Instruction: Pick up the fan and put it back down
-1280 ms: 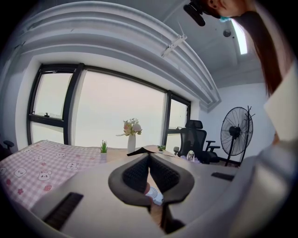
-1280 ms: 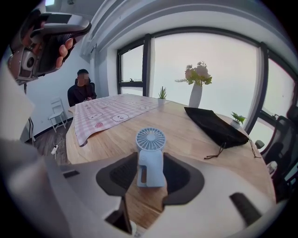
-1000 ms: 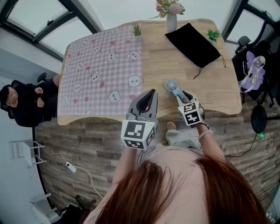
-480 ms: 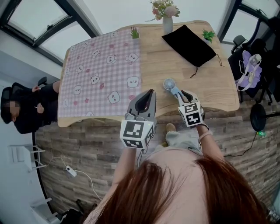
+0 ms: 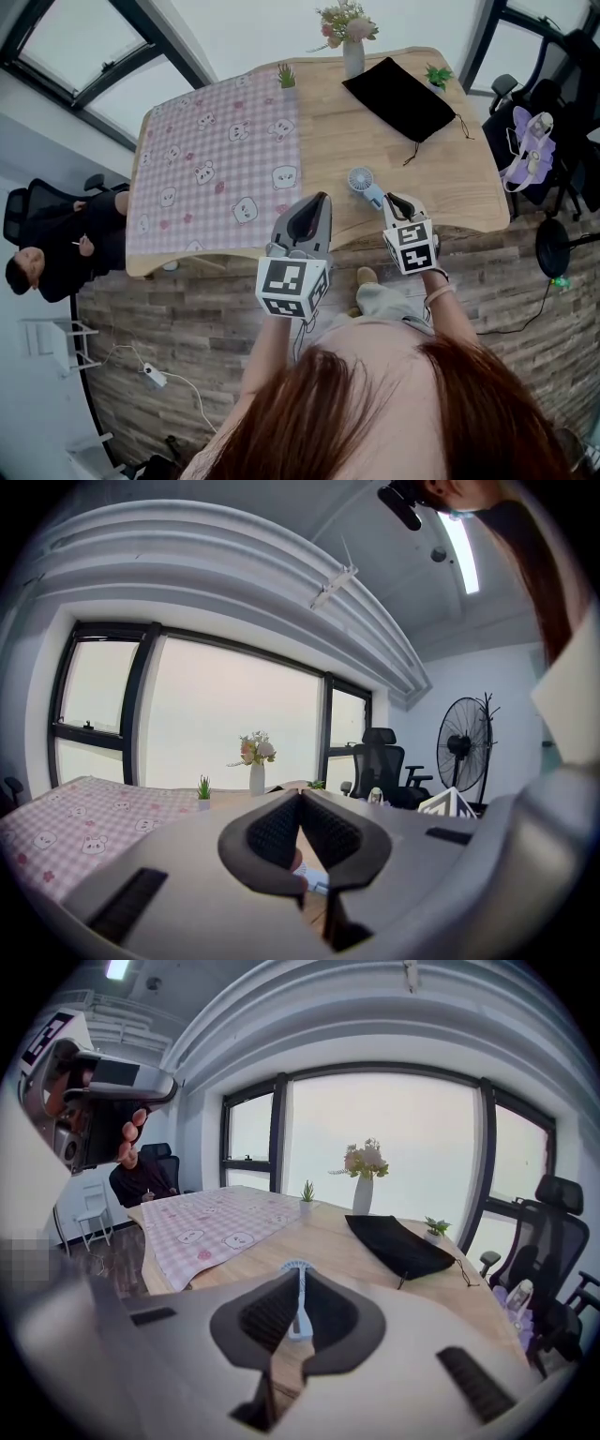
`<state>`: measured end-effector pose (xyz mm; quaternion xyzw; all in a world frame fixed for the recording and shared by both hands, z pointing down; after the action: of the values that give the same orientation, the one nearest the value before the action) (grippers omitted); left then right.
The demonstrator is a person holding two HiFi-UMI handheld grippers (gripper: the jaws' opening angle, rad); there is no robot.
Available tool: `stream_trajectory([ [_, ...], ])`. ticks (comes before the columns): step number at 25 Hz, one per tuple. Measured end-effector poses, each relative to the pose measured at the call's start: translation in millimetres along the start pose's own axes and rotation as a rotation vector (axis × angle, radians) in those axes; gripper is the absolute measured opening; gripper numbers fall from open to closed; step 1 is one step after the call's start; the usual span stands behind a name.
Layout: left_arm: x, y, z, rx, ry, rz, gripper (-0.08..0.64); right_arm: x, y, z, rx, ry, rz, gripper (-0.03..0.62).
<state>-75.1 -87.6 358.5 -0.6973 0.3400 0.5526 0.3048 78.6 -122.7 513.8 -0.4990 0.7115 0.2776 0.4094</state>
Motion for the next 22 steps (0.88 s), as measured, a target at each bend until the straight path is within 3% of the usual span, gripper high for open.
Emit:
stream_trajectory([
  [22,6.8,-20.1,32.6,-0.024,-0.036,-0.037,0.012,43.8,17.0,73.2,-0.007,-0.198,-0.063,0.000],
])
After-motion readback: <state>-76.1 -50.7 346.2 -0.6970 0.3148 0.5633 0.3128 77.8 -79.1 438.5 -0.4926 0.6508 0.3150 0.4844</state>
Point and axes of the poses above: the fingertips, and each gripper's own axes: z backward along the fingers, y to its left, x out of its top, the point moved 3 cm from there along z, backward along the fingers, and after that the axes turned 7 degrees about -z, right-handed, at the moved point
